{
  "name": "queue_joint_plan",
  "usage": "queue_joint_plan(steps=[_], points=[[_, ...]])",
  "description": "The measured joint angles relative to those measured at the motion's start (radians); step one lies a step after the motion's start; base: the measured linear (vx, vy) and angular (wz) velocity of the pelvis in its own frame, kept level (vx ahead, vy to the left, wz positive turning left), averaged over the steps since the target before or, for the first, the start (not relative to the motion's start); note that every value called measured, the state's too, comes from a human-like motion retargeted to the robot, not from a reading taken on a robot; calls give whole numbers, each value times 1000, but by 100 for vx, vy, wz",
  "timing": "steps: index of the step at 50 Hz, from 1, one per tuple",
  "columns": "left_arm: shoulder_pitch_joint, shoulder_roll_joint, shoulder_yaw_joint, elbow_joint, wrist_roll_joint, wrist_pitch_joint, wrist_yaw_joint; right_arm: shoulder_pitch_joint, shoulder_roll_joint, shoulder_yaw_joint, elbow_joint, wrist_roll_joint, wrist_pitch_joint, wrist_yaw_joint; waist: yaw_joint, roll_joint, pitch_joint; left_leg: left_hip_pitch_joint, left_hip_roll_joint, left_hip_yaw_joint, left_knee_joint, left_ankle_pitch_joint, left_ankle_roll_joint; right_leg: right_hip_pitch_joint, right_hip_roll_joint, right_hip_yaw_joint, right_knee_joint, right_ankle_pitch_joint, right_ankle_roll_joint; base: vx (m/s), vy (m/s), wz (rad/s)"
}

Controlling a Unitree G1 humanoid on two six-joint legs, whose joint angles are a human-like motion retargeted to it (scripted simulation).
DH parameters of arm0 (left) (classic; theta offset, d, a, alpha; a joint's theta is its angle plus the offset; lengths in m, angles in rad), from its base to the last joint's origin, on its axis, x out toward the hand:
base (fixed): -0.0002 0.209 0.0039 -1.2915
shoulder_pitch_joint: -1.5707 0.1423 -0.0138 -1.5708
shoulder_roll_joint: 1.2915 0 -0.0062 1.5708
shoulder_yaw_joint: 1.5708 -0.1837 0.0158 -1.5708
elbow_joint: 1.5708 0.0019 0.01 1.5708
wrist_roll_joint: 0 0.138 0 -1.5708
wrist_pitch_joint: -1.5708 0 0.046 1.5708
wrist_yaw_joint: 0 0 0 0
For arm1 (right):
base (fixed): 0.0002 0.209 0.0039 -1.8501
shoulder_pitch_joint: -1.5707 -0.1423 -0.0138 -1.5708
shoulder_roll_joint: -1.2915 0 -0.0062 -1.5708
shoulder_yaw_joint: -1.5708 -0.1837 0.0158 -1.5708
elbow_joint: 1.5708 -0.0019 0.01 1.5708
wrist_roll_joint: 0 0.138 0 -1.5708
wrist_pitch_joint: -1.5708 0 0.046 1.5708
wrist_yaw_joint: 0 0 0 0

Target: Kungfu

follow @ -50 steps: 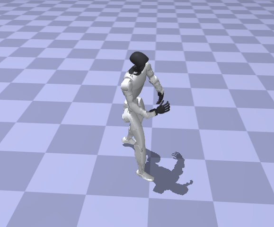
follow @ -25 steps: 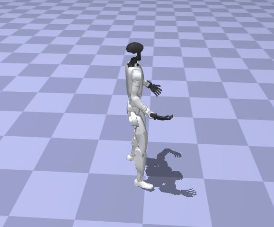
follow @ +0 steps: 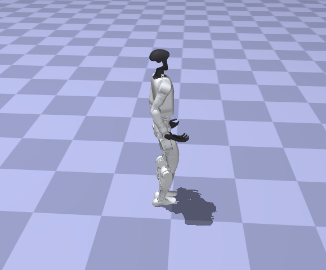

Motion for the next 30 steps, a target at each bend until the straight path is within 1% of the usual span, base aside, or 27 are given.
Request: queue_joint_plan(steps=[2,3,5,7,10,12,14,17,20,22,25,26,28,30], points=[[-35,51,-27,6,18,-28,8,-51,-79,11,21,-40,-21,-12,23,13,6,-10,22,20,8,3,-3,-5,-30,-62,13,24,0,-9,10,-49],[-56,88,-64,8,22,-48,24,-78,-125,16,33,-72,-26,-7,26,21,11,-11,20,23,8,7,7,-5,-56,-87,17,36,0,-11,21,-24],[-102,167,-157,14,52,-102,66,-126,-221,30,65,-154,-35,24,34,37,23,-8,20,28,6,18,22,-5,-101,-137,18,62,-29,-11,20,-11],[-146,238,-234,34,147,-181,118,-164,-307,43,111,-267,-61,67,51,52,36,0,27,30,2,24,28,1,-130,-172,7,80,-56,-13,10,-10],[-231,303,-362,103,308,-291,270,-249,-405,61,239,-481,-151,113,80,66,73,22,35,40,0,20,34,13,-156,-152,-13,120,-40,-20,3,-29],[-273,316,-418,152,424,-303,389,-317,-458,92,330,-635,-214,99,87,70,101,41,44,64,-3,15,40,18,-159,-102,-21,144,-44,-19,-9,-61],[-296,304,-440,202,542,-314,512,-394,-484,124,427,-817,-298,60,72,78,127,58,54,84,-4,9,43,22,-163,-73,-26,161,-48,-17,-9,-59],[-300,257,-430,263,689,-345,680,-472,-491,165,517,-1088,-397,-68,43,91,160,82,69,117,-14,5,46,32,-175,-80,-40,182,-47,-16,-8,-65],[-300,183,-416,324,817,-354,825,-501,-462,178,551,-1300,-430,-248,24,109,196,112,87,157,-34,1,44,42,-175,-101,-48,188,-62,-18,-4,-76],[-300,140,-429,356,865,-345,875,-490,-443,184,550,-1344,-465,-301,15,113,217,131,97,178,-51,-1,40,50,-173,-114,-53,186,-64,-16,-7,-68],[-299,78,-426,397,914,-294,999,-462,-413,209,546,-1348,-511,-339,17,107,241,158,107,221,-74,-7,38,53,-162,-112,-56,181,-69,-15,-9,-74],[-298,65,-407,403,913,-302,1024,-447,-399,214,547,-1353,-516,-355,14,105,245,159,109,232,-76,-8,39,53,-158,-112,-58,178,-69,-14,-10,-65],[-300,55,-375,414,881,-323,1032,-418,-363,217,555,-1364,-529,-389,6,103,254,158,114,249,-76,-7,42,54,-150,-114,-61,170,-67,-15,-13,-46],[-307,62,-349,425,831,-328,979,-389,-321,216,569,-1360,-537,-426,-6,101,263,151,118,257,-70,-2,43,59,-146,-123,-66,160,-60,-17,-12,-48]])
